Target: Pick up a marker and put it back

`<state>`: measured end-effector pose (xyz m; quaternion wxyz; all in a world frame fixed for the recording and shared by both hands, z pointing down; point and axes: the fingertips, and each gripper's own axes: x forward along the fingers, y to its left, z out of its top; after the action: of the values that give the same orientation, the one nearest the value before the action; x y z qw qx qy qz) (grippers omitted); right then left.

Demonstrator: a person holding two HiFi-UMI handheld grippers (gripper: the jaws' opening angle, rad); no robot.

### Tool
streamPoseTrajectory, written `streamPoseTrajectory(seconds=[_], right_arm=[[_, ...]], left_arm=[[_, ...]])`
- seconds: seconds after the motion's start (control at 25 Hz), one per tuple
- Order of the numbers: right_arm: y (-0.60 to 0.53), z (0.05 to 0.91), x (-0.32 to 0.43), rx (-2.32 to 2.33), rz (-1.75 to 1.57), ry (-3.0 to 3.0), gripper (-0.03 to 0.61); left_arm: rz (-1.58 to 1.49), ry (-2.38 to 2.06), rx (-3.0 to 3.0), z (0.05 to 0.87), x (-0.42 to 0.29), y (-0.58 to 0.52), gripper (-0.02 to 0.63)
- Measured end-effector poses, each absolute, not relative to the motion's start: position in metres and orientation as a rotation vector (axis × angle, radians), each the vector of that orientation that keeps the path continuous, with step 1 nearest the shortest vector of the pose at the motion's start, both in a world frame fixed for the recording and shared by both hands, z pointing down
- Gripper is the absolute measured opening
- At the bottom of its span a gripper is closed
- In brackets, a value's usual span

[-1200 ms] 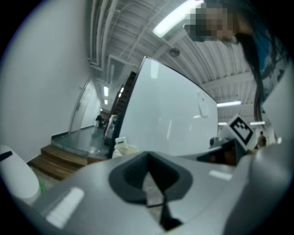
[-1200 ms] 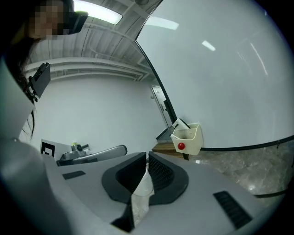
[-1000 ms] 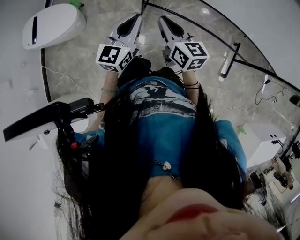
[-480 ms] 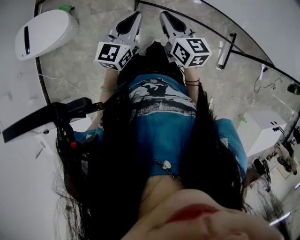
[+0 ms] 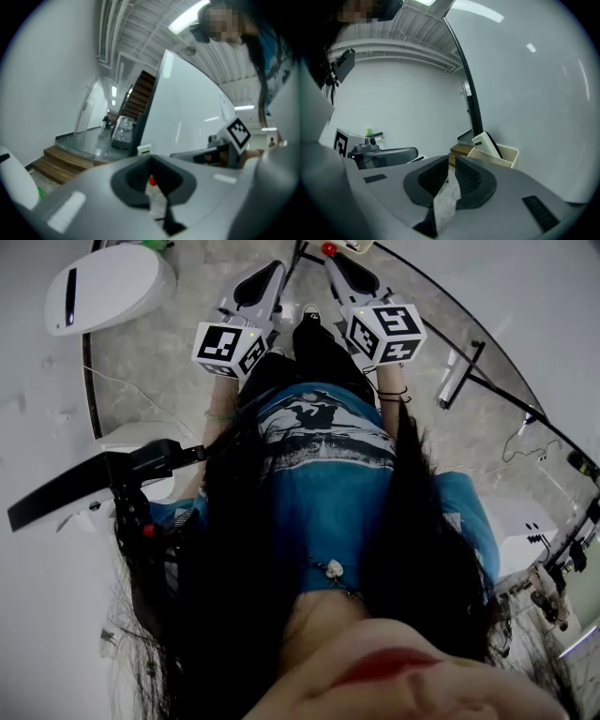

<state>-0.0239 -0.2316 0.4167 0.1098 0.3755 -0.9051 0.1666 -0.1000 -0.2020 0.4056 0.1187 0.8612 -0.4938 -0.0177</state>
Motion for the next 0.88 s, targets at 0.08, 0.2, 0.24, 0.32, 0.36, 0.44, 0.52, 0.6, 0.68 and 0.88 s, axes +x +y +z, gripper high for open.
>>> streamPoseTrajectory(seconds=[0.08, 0.2, 0.24, 0.32, 0.36, 0.44, 0.52, 0.6, 0.68, 0.88], right_arm=[[-0.24, 0.419, -0.036, 1.034, 0.431, -2.65, 0.026], [-0.247, 0.427, -0.054, 0.923, 0.362, -2.624, 0.08], [-0.249, 0.43, -0.06, 0.888, 0.34, -2.612, 0.088], [-0.252, 0.435, -0.069, 0.841, 0.293, -2.588, 0.098], [-0.253, 0.437, -0.072, 0.827, 0.27, -2.573, 0.102], [-0.255, 0.442, -0.077, 0.806, 0.229, -2.538, 0.111], [-0.256, 0.448, -0.08, 0.785, 0.2, -2.503, 0.114], [-0.257, 0.454, -0.083, 0.765, 0.177, -2.473, 0.114], [-0.257, 0.457, -0.087, 0.748, 0.146, -2.444, 0.114], [-0.259, 0.469, -0.092, 0.717, 0.128, -2.361, 0.114]], left_arm=[[-0.06, -1.486, 2.504, 0.402, -0.108, -0.21, 0.0], [-0.072, -1.534, 2.496, 0.395, -0.116, -0.219, 0.0], [-0.077, -1.549, 2.492, 0.393, -0.118, -0.222, 0.0], [-0.09, -1.571, 2.479, 0.391, -0.123, -0.225, 0.0], [-0.095, -1.579, 2.474, 0.39, -0.125, -0.226, 0.0], [-0.096, -1.592, 2.467, 0.39, -0.128, -0.228, 0.0], [-0.095, -1.602, 2.461, 0.391, -0.13, -0.229, 0.0], [-0.097, -1.606, 2.458, 0.391, -0.13, -0.23, 0.0], [-0.096, -1.606, 2.459, 0.391, -0.13, -0.231, 0.0], [-0.095, -1.61, 2.456, 0.391, -0.131, -0.233, 0.0]])
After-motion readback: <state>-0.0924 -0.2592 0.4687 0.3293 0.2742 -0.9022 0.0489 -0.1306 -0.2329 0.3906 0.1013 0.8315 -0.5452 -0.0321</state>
